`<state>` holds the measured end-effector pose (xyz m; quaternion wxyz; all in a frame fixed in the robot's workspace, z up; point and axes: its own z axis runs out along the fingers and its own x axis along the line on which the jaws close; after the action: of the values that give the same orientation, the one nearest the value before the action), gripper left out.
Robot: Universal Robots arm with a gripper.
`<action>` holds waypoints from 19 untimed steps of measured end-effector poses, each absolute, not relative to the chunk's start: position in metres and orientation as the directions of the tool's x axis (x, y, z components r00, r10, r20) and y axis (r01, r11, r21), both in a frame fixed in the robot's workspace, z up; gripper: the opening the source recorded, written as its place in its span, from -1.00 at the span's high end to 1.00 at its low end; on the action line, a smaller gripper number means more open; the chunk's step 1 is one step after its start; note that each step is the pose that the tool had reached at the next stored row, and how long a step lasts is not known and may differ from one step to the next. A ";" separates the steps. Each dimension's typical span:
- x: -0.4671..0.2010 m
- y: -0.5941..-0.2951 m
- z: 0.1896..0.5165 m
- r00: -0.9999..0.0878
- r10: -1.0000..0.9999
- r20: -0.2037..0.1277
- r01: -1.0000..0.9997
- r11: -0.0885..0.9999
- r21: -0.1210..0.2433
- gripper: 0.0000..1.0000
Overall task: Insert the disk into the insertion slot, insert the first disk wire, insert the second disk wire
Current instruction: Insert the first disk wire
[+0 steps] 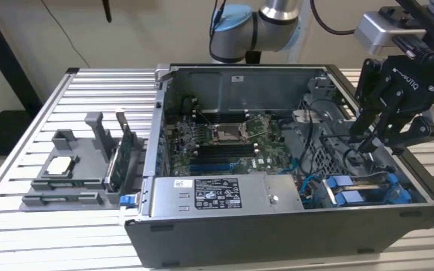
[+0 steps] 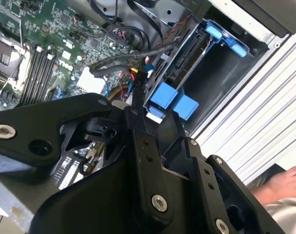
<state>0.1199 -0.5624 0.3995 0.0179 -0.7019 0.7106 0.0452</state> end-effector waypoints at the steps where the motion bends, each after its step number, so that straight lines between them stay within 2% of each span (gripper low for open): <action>1: 0.120 -0.561 0.399 -0.014 -0.996 -0.089 -0.999 0.010 0.039 0.20; 19: 0.128 -0.542 0.394 -0.001 -0.996 -0.091 -0.999 -0.002 0.039 0.20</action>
<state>0.1282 -0.5424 0.3937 0.0185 -0.7064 0.7061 0.0462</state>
